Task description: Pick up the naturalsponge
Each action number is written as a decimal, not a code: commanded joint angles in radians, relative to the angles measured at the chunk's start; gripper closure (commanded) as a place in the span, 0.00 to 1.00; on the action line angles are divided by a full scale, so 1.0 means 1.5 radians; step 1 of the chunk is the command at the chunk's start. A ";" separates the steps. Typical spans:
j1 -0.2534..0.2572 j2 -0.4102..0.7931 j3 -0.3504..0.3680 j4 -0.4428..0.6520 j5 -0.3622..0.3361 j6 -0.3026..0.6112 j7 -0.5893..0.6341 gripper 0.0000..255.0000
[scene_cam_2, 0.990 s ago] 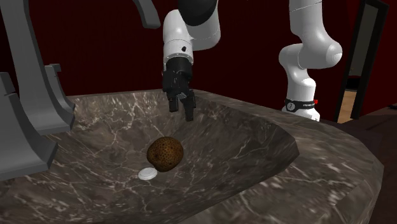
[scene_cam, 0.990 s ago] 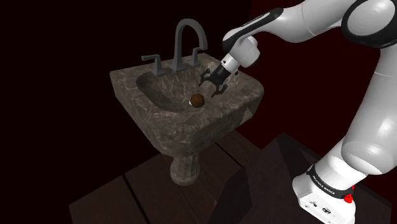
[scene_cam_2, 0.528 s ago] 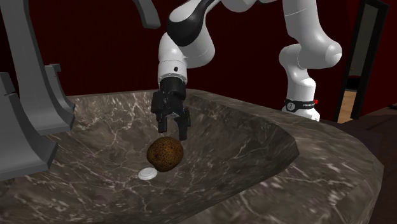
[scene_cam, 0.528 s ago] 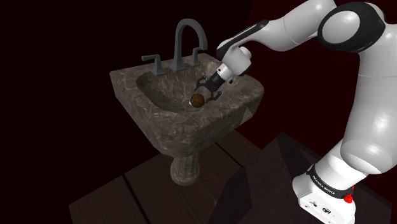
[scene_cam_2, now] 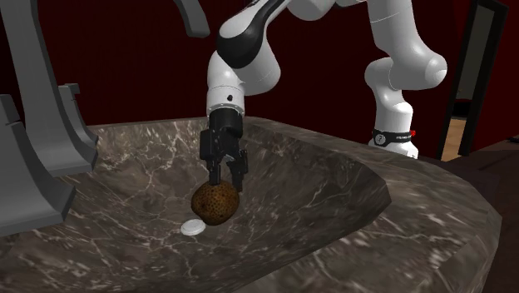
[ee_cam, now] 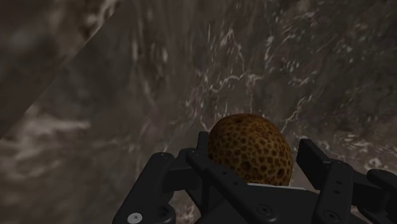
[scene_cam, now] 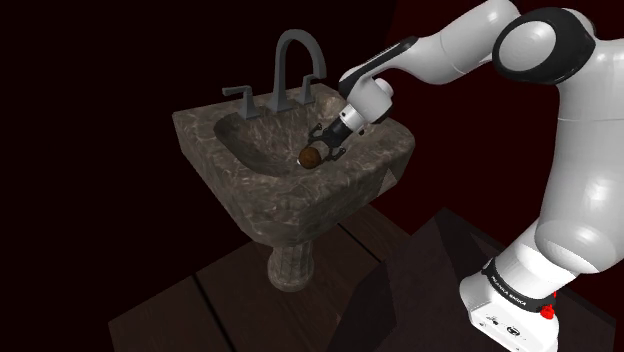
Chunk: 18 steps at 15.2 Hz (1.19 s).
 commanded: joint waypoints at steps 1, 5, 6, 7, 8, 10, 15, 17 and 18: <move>-0.001 0.003 -0.001 -0.001 0.000 0.002 -0.001 1.00; -0.001 0.002 -0.001 -0.001 0.000 0.002 -0.001 1.00; 0.000 0.002 -0.001 -0.001 0.000 0.003 0.000 1.00; 0.001 -0.005 -0.002 -0.003 -0.004 -0.001 0.006 1.00; 0.002 -0.012 -0.003 -0.004 -0.008 -0.005 0.012 1.00; 0.003 -0.025 -0.006 -0.006 -0.016 -0.012 0.025 1.00; 0.006 -0.057 -0.013 -0.010 -0.037 -0.031 0.056 1.00; 0.007 -0.069 -0.015 -0.010 -0.046 -0.039 0.068 1.00; 0.008 -0.075 -0.017 -0.010 -0.050 -0.043 0.075 1.00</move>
